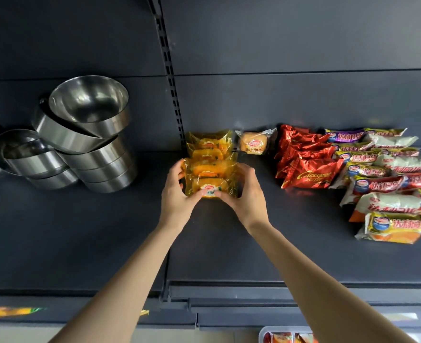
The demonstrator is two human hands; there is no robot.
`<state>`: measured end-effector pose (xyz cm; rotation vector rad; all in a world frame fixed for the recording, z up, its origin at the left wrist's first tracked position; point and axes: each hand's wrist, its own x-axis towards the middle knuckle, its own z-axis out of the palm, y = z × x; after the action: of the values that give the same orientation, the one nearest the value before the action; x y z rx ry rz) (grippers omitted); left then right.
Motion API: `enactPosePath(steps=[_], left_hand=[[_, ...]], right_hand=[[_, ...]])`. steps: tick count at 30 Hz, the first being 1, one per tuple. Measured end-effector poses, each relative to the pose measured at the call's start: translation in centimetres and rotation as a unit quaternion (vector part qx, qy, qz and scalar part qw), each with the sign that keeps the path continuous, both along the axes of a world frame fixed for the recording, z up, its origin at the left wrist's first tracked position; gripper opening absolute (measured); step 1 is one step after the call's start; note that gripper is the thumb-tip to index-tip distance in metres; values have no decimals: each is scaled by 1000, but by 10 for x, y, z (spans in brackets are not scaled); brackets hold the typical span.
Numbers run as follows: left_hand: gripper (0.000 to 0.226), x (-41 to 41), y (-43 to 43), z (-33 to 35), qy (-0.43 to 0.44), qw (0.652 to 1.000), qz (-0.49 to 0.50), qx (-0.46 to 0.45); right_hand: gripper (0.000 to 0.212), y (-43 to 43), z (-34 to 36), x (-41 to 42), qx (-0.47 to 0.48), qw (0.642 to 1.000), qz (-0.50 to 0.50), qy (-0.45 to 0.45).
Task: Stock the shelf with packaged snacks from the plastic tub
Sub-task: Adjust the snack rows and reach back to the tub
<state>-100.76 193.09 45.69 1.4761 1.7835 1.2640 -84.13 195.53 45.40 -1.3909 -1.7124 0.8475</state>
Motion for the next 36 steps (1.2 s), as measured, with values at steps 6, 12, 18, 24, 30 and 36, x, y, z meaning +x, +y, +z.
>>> enactPosePath(steps=[6,12,18,24,30,36], left_hand=[[92,-3,-9,-11,17,999,-11,-48],[92,2,-7,-11,9,999,-2,-45],[87,3,-3,-1,-36,996,-4,-77],[86,3,-1,1,-60,993,4,-100],[98,4,-1,-1,-56,989,-17,-138],[96,3,0,3,-37,987,-16,-157]], right_hand=[[74,-1,-11,5,-11,998,8,-62],[75,0,-12,6,-11,998,1,-68],[67,3,-13,5,-36,994,-3,-99],[73,7,-12,7,-49,994,17,-98],[83,5,-8,6,-61,989,30,-133],[82,5,-7,3,-45,986,31,-160]])
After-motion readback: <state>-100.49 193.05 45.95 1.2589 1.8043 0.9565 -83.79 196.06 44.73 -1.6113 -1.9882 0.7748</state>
